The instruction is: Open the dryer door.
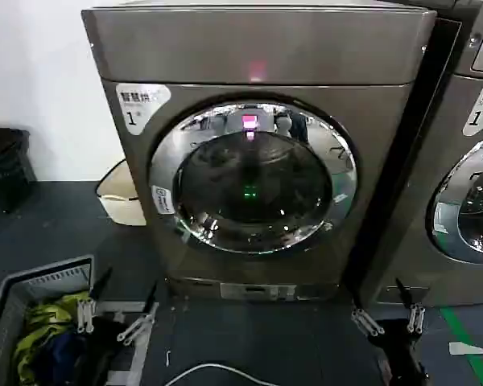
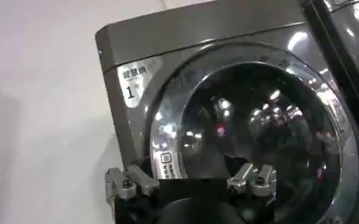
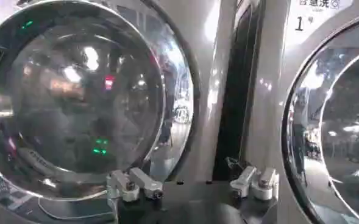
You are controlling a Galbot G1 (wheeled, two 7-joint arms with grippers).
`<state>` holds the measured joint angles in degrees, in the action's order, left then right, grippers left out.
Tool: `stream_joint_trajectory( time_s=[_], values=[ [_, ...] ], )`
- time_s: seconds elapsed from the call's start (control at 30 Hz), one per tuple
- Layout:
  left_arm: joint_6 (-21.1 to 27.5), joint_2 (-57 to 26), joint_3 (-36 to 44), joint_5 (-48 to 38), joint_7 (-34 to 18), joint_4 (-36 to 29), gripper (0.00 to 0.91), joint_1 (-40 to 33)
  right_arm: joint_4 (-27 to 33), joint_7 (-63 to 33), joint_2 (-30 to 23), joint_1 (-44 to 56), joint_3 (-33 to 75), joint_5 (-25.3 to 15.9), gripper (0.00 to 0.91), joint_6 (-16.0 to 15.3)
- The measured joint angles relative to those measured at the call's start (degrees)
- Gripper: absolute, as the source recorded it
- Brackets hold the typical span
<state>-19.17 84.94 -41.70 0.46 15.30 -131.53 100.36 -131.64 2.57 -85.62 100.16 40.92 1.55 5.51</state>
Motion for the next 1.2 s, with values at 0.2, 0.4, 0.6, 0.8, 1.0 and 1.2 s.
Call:
stream_joint_trajectory(
  time_s=[0.2, 0.4, 0.6, 0.8, 1.0, 1.2],
  values=[
    [0.0, -0.5, 0.0, 0.0, 0.3, -0.1, 0.907, -0.1, 1.7, 3.1, 3.9, -4.0, -1.8, 1.9, 0.907, -0.9],
    [-0.1, -0.5, -0.1, 0.3, 0.7, -1.0, 0.907, 0.4, 6.4, 5.7, 10.8, -11.7, -4.7, 5.6, 0.907, -3.6],
    [-0.4, -0.1, -0.5, 0.7, 1.0, -1.6, 0.907, 1.2, 10.4, 7.2, 17.9, -20.7, -9.8, 10.0, 0.907, -4.4],
    [-0.5, 0.4, -0.6, 1.3, 1.2, -2.0, 0.907, 1.7, 13.4, 7.9, 23.5, -28.9, -16.4, 14.0, 0.907, -5.1],
    [-0.7, 1.0, -0.5, 1.9, 1.3, -2.3, 0.907, 2.2, 16.3, 8.4, 27.2, -37.0, -23.6, 16.0, 0.907, -4.7],
    [-0.8, 1.3, -0.5, 2.3, 1.4, -2.5, 0.907, 2.4, 20.0, 7.9, 28.3, -44.9, -30.5, 16.7, 0.907, -3.9]
  ],
)
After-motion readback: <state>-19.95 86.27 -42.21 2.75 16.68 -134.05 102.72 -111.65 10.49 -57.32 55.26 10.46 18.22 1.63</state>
